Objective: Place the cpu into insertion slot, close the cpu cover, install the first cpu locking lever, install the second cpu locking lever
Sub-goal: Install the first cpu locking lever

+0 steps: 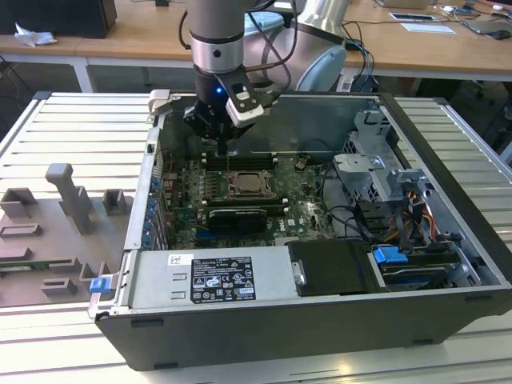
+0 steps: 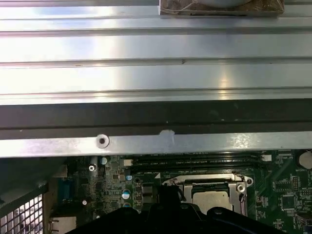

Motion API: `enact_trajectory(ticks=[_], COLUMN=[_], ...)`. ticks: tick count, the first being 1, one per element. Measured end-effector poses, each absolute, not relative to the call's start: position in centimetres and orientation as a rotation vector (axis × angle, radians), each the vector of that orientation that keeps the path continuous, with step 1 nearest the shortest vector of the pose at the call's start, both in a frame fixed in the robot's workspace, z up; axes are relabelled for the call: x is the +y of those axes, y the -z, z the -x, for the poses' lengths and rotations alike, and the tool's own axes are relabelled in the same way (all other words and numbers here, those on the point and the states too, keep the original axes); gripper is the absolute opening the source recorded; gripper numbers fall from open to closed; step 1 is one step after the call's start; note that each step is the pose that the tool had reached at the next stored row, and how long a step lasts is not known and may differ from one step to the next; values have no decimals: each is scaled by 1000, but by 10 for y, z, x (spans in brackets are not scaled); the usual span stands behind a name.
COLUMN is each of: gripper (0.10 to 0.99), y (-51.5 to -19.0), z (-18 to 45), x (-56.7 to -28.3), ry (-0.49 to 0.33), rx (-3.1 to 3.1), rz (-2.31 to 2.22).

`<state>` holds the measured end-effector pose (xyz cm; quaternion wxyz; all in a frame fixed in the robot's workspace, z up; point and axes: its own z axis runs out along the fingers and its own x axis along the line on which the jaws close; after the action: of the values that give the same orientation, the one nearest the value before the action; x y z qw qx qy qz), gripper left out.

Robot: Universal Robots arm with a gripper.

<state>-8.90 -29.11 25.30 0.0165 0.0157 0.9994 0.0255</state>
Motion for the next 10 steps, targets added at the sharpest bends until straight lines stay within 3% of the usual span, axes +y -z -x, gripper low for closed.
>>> enact_trajectory(ticks=[10], gripper=[106], y=[-250], z=[66], x=[-291], ry=[-81], rx=[3107], rz=[-49])
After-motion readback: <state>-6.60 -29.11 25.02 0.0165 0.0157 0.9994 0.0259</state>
